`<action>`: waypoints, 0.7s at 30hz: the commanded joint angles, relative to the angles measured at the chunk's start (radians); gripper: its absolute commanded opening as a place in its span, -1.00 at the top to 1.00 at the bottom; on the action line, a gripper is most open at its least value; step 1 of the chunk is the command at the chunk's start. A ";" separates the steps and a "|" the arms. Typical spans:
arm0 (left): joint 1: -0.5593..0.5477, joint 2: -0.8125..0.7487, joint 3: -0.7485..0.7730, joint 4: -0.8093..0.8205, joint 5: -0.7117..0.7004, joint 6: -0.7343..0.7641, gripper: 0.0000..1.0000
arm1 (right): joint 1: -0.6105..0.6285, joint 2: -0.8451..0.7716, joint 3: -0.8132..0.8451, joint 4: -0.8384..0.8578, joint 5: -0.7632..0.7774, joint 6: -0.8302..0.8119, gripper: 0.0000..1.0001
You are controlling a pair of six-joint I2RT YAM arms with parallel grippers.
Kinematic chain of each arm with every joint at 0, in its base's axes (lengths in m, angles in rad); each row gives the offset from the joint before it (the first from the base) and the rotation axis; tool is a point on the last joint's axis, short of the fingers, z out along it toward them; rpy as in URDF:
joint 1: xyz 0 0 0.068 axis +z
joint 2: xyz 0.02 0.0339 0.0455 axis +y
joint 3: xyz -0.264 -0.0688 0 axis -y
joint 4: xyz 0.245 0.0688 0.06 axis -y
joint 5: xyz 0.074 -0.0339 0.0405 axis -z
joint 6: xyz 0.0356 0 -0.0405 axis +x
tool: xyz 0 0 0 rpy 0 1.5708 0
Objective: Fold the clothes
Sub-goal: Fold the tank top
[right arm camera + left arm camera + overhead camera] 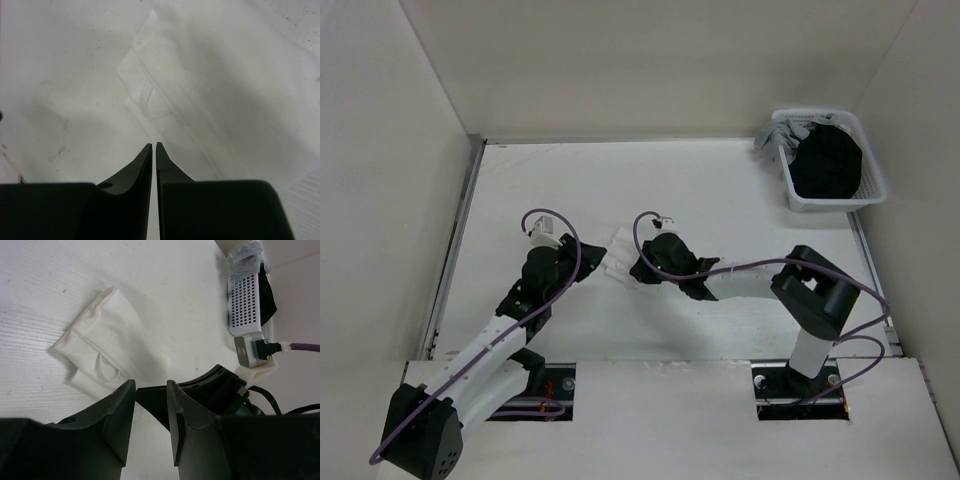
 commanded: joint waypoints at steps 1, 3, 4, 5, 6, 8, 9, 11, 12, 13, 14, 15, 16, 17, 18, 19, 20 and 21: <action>0.010 -0.022 0.009 -0.004 -0.013 0.020 0.39 | 0.004 0.063 0.029 0.060 0.009 0.012 0.80; 0.019 -0.032 0.015 -0.018 -0.013 0.031 0.39 | 0.004 0.084 0.034 0.058 0.011 0.017 0.81; 0.027 -0.040 0.016 -0.027 -0.013 0.037 0.38 | 0.012 0.087 0.036 0.055 0.012 0.017 0.81; 0.035 -0.049 0.019 -0.035 -0.012 0.043 0.37 | 0.026 0.093 0.037 0.054 0.014 0.018 0.81; 0.047 -0.058 0.021 -0.044 -0.010 0.048 0.36 | 0.033 0.092 0.037 0.051 0.014 0.018 0.81; 0.070 -0.077 0.022 -0.058 -0.004 0.051 0.35 | 0.052 0.077 0.029 0.049 0.020 0.012 0.80; 0.078 -0.083 0.022 -0.064 -0.003 0.054 0.34 | 0.056 0.066 0.026 0.049 0.026 0.008 0.78; 0.088 -0.088 0.024 -0.070 -0.001 0.055 0.33 | 0.056 0.029 0.019 0.043 0.034 -0.003 0.65; 0.092 -0.089 0.027 -0.073 -0.001 0.058 0.32 | 0.056 0.005 0.014 0.042 0.034 -0.015 0.53; 0.092 -0.091 0.030 -0.078 -0.001 0.063 0.31 | 0.056 -0.021 0.010 0.040 0.034 -0.028 0.39; 0.092 -0.094 0.036 -0.084 -0.004 0.069 0.29 | 0.056 -0.055 0.003 0.038 0.034 -0.040 0.26; 0.093 -0.094 0.042 -0.091 -0.009 0.078 0.26 | 0.056 -0.084 -0.003 0.035 0.034 -0.046 0.19; 0.095 -0.094 0.050 -0.102 -0.012 0.089 0.23 | 0.056 -0.129 -0.012 0.031 0.032 -0.055 0.11; 0.096 -0.094 0.056 -0.110 -0.013 0.097 0.20 | 0.056 -0.178 -0.027 0.029 0.034 -0.068 0.05; 0.099 -0.091 0.065 -0.122 -0.015 0.110 0.16 | 0.047 -0.227 -0.047 0.029 0.035 -0.081 0.01; 0.101 -0.086 0.070 -0.134 -0.016 0.120 0.13 | 0.032 -0.277 -0.065 0.029 0.043 -0.097 -0.03; 0.102 -0.081 0.076 -0.147 -0.016 0.127 0.09 | 0.009 -0.326 -0.087 0.028 0.057 -0.113 -0.08; 0.105 -0.078 0.078 -0.157 -0.013 0.133 0.06 | -0.014 -0.375 -0.113 0.029 0.075 -0.130 -0.14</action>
